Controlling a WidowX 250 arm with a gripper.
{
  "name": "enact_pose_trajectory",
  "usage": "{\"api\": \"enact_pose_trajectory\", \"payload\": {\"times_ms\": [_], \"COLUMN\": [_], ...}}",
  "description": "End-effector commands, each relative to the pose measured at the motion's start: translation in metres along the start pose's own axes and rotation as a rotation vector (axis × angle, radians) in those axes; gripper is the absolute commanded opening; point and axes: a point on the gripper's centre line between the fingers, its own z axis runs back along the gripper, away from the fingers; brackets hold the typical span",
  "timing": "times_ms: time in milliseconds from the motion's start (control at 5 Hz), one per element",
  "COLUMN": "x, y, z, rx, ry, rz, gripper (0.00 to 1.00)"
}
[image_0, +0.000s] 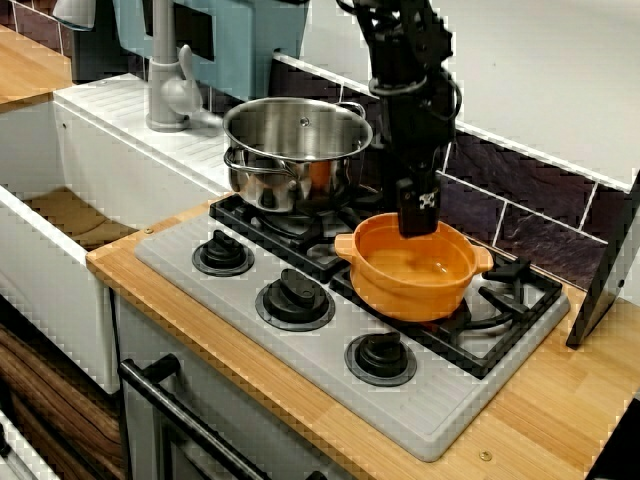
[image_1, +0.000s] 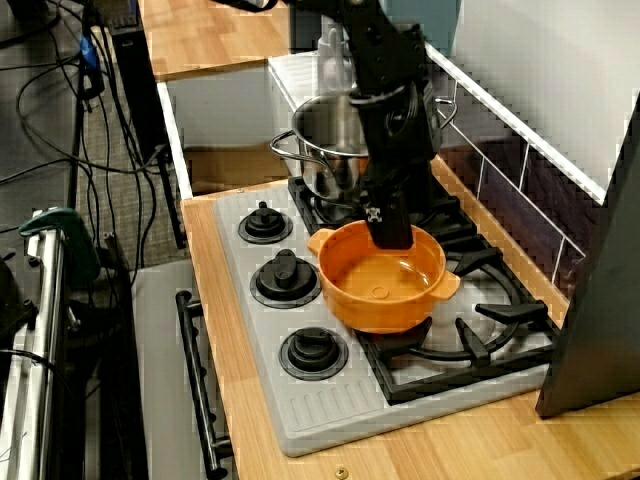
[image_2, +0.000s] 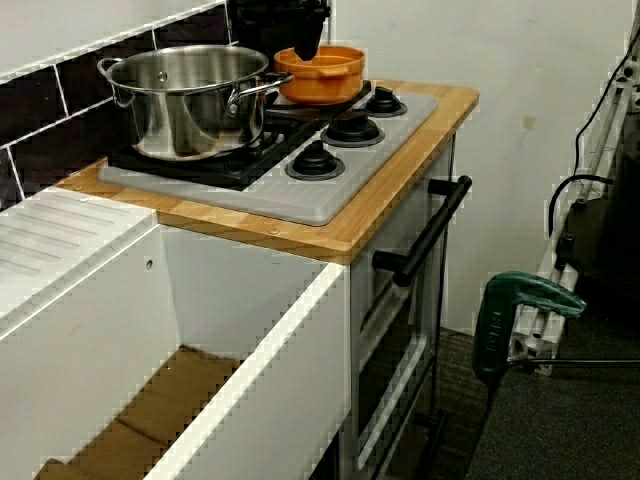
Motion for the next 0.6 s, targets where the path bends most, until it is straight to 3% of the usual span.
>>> {"api": "enact_pose_trajectory", "payload": {"times_ms": [0, 400], "x": [-0.005, -0.012], "y": [-0.014, -0.004], "z": [0.025, 0.022], "rx": [0.068, 0.052], "ry": [-0.044, 0.008], "rz": [0.035, 0.048], "gripper": [1.0, 1.0]}}
